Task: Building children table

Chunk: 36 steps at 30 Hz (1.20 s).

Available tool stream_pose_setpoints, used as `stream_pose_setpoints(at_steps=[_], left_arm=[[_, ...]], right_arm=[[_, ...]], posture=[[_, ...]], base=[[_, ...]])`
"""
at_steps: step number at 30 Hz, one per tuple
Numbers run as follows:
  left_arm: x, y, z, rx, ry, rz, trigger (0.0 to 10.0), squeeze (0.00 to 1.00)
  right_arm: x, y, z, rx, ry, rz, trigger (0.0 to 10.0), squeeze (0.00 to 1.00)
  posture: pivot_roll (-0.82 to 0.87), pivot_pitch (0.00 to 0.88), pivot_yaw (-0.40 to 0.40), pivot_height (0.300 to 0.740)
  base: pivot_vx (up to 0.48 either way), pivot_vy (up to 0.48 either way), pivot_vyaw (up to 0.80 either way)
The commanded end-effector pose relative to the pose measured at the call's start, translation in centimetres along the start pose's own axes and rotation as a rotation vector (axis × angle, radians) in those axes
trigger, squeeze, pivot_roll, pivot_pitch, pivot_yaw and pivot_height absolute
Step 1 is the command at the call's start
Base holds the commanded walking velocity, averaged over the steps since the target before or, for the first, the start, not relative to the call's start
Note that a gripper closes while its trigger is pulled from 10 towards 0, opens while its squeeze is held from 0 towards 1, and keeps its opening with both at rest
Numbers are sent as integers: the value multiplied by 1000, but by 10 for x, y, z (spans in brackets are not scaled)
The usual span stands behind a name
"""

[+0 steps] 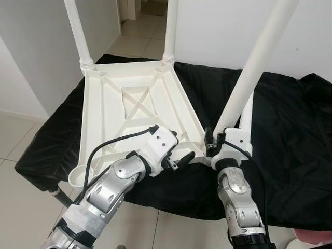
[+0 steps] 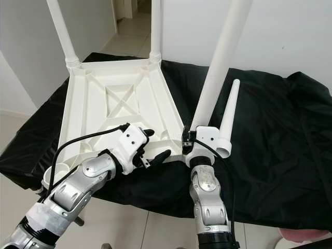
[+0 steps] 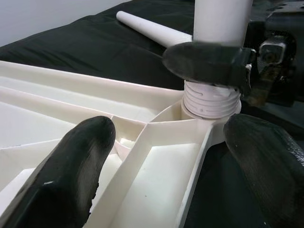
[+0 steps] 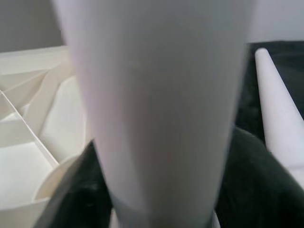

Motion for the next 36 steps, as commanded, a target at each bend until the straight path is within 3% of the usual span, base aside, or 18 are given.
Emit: stream_pose_setpoints(at_steps=[1, 8, 12, 13, 18, 19, 22, 23, 28, 29, 31, 32, 33, 34, 36], left_arm=[[-1, -1, -9, -111, 4, 23, 10000, 0], [-1, -2, -9, -113, 7, 25, 10000, 0], [-1, -2, -9, -116, 11, 27, 10000, 0], [-1, -2, -9, -118, 12, 27, 10000, 0], [0, -1, -9, -122, 17, 28, 10000, 0], [0, -1, -8, -124, 21, 28, 10000, 0], [1, -1, -8, -125, 24, 28, 10000, 0], [1, -1, -7, -124, 25, 28, 10000, 0], [1, -3, -8, -126, 26, 31, 10000, 0], [0, -3, -9, -130, 28, 34, 10000, 0], [0, -3, -9, -130, 29, 35, 10000, 0], [0, -3, -9, -129, 27, 34, 10000, 0], [0, -3, -9, -129, 27, 34, 10000, 0], [1, -2, -8, -127, 27, 33, 10000, 0], [1, -3, -9, -129, 21, 29, 10000, 0]], right_arm=[[4, -2, 0, 12, 40, -21, 10000, 1000], [10, 0, -8, 72, 16, -71, 10000, 1000], [9, 4, -15, 175, -22, -73, 10000, 1000], [9, 5, -16, 214, -30, -79, 10000, 0], [8, 9, -16, 303, -45, -92, 10000, 0], [8, 11, -12, 394, -87, -113, 10000, 0], [7, 13, -11, 460, -116, -125, 10000, 0], [5, 17, -10, 541, -148, -127, 10000, 0], [-2, 21, -8, 620, -159, -99, 10000, 0], [-6, 21, -5, 663, -186, -85, 6667, 0], [-7, 22, -5, 677, -192, -83, 6667, 0], [-9, 23, -5, 681, -191, -80, 3255, 0], [-9, 23, -5, 681, -191, -80, 3255, 0], [-9, 24, -7, 685, -189, -82, 0, 0], [-13, 26, -11, 684, -183, -72, 0, 0]], posture=[[-95, 0, 12, 740], [-95, 0, 10, 740], [-94, 0, 9, 740], [-94, 0, 9, 740], [-91, 0, 10, 740], [-91, 0, 18, 740], [-89, 0, 20, 740], [-86, 0, 26, 740], [-83, 0, 27, 740], [-83, 0, 27, 740], [-83, 0, 25, 740], [-83, 0, 25, 740], [-83, 0, 25, 740], [-85, 0, 24, 740], [-85, 0, 21, 740]], base=[[0, 0, 0], [0, 0, 0], [0, 0, 0], [0, 0, 0], [0, 0, 0], [0, 0, 0], [0, 0, 0], [0, 0, 0], [0, 0, 0], [0, 0, 0], [0, 0, 0], [0, 0, 0], [0, 0, 0], [0, 0, 0], [0, 0, 0]])
Point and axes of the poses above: a point about 5 cm out from each wrist's last joint towards the gripper, its own y axis pointing out of the wrist towards the gripper, its own x axis along the axis of the wrist's last joint, z = x × y, the point moved 3 cm from there along y, pointing out of the wrist towards the gripper, and after that the axes turned 9 degrees about -y, right-handed, at the moved point
